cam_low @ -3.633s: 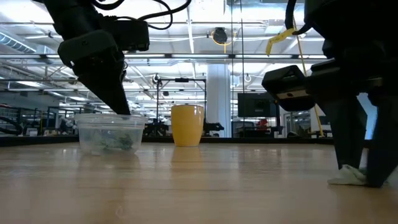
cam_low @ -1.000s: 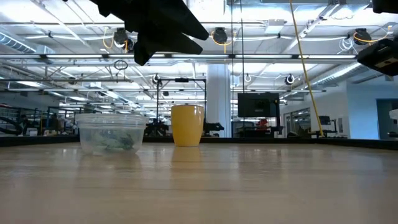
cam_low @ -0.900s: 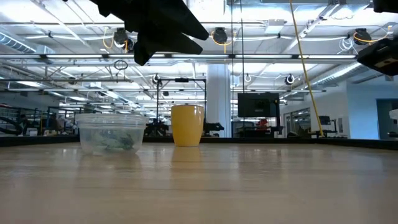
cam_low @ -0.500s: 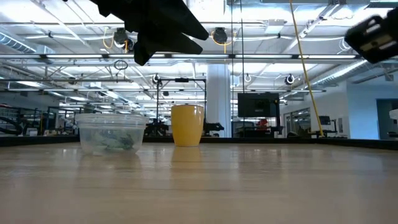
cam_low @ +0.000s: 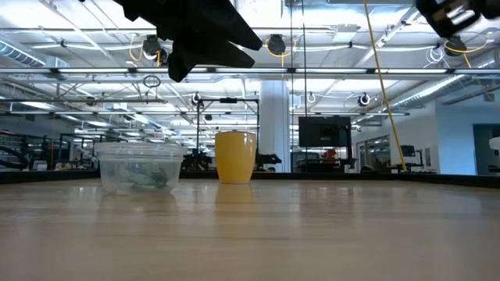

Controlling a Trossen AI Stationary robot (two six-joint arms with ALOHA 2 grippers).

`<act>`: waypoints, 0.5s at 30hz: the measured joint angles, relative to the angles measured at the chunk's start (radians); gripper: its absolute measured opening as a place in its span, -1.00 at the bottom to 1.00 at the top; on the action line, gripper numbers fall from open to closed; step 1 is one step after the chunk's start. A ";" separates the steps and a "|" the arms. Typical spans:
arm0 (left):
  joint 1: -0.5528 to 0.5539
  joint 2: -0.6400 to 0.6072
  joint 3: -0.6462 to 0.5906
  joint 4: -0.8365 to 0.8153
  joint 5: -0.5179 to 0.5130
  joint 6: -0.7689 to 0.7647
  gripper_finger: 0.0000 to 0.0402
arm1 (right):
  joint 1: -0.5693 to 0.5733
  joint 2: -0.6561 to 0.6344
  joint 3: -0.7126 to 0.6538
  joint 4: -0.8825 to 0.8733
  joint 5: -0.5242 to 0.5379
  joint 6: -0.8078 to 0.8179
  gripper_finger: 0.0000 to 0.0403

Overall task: Pick and place Stevia / Truvia into bins
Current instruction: Return to Home Position

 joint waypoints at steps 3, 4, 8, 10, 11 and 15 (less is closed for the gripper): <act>0.000 0.000 0.000 0.003 0.000 0.000 -0.35 | -0.033 -0.125 0.000 -0.021 0.003 -0.052 -0.54; 0.000 0.000 0.000 0.004 0.000 0.000 -0.35 | -0.043 -0.168 0.000 -0.023 0.003 -0.075 -0.54; 0.005 0.000 0.000 0.014 -0.012 0.084 -0.35 | -0.075 -0.313 0.000 -0.015 0.001 -0.115 -0.54; 0.015 -0.006 0.000 -0.005 0.001 0.147 -0.35 | -0.078 -0.367 -0.001 -0.017 -0.002 -0.057 -0.54; 0.020 -0.023 0.000 -0.042 0.021 0.167 -0.35 | -0.078 -0.393 -0.005 -0.015 -0.005 -0.033 -0.53; 0.054 -0.155 0.002 -0.235 0.057 0.130 -0.35 | -0.078 -0.501 -0.029 -0.052 -0.007 -0.069 -0.53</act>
